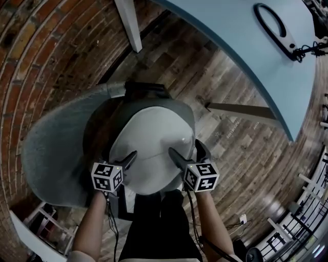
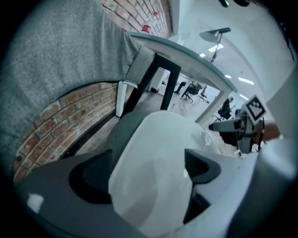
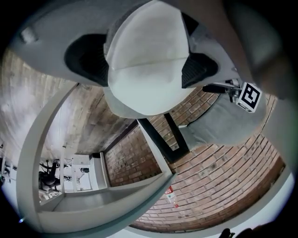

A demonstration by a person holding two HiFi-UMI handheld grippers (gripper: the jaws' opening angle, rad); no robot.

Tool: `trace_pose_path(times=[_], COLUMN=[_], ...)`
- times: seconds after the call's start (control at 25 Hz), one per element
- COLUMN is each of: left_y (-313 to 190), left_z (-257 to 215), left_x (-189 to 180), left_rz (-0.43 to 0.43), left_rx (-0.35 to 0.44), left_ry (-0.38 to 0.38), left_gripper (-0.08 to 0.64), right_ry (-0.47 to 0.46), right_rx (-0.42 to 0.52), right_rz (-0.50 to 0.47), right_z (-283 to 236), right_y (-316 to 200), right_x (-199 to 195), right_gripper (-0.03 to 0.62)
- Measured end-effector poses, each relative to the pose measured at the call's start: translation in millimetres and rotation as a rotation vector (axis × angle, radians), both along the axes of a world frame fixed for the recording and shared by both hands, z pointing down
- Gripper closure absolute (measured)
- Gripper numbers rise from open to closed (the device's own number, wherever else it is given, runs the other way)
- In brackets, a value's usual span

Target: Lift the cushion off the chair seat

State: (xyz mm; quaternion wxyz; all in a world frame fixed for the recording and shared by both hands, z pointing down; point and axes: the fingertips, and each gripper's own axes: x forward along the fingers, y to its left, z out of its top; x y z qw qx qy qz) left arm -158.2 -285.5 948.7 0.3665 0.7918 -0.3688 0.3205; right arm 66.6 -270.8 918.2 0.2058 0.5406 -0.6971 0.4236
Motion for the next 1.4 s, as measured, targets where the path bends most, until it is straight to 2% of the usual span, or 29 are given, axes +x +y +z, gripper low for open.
trace_pose_path(times=[0.24,0.4,0.48,0.64,0.92,1.04,1.08,1.24,1.4], left_y=[4,10,12,11,18,19,20,20,19], left_z=[23,34,37,41,39,33,31,21,7], left_x=[-7,-10,-11,-12,-11,-14,-16,-18,-18], left_rz=[-0.016,-0.029,-0.02,-0.009,0.038,0.029,0.022,0.004,-0.039], left_rx=[-0.046,-0.09,-0.098,-0.108,-0.14,-0.142,-0.139,-0.114,-0.073], left_ry=[-0.019,-0.021,-0.019,-0.02,-0.023,-0.02,-0.023,-0.038,-0.04], left_gripper=[0.101,0.101,0.101,0.101,0.111,0.168,0.192,0.283,0.364], right_ry=[0.015,0.023,0.002,-0.076,-0.11,-0.124,-0.124,-0.114,-0.074], right_rx=[-0.037,-0.071,-0.077,-0.074,-0.074,-0.058,-0.057,-0.047,-0.03], right_rz=[0.051,0.014,0.0,0.044,-0.064,-0.062,-0.06,-0.051,-0.04], right_z=[23,36,39,39,27,19,17,5,-7], right_y=[0,4,4,0,2,1,2,5,7], right_x=[12,12,7,2,-16,-18,-17,-7,3], right_gripper=[0.103,0.104,0.104,0.104,0.106,0.109,0.119,0.252,0.326])
